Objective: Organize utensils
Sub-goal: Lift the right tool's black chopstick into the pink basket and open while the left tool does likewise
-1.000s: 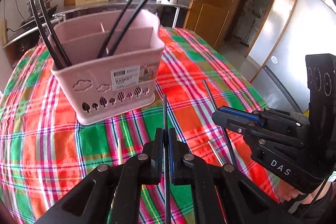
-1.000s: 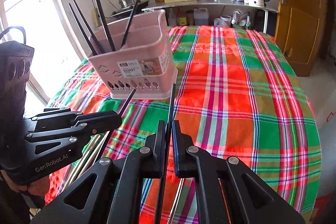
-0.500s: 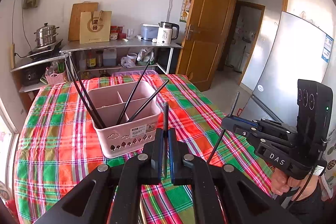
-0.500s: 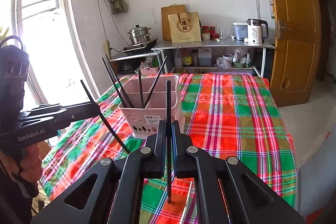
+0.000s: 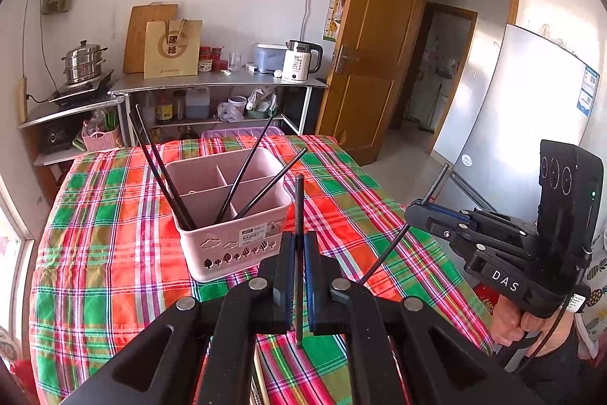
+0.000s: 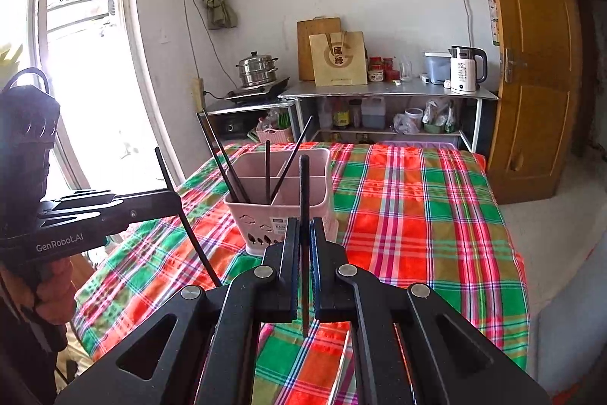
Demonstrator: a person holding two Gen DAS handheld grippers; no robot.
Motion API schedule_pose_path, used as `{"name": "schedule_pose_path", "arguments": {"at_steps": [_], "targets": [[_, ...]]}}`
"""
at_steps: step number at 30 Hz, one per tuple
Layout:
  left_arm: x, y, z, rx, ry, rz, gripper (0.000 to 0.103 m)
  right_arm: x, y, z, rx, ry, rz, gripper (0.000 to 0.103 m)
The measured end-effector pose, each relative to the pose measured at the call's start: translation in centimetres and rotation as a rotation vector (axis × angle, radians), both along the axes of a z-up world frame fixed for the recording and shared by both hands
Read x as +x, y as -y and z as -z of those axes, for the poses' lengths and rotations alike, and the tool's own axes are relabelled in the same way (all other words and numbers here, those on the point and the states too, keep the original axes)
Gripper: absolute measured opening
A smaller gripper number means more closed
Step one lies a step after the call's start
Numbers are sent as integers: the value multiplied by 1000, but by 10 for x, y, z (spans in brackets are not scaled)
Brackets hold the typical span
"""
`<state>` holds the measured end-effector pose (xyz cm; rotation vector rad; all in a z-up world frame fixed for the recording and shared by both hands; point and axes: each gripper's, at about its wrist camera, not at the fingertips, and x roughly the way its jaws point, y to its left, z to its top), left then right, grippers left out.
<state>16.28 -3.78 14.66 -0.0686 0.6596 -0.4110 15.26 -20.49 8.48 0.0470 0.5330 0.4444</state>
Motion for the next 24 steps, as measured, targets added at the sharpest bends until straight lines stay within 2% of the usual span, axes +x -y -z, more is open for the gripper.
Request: {"name": "schedule_pose_path", "arguments": {"at_steps": [8,24], "targets": [[7,-18,-21,7,13,-33,4,3,-13,-9,3,16,-34,5],[64,-67,-107,-26,127,-157,4,46,-54,-77,91,143,-76,5]]}}
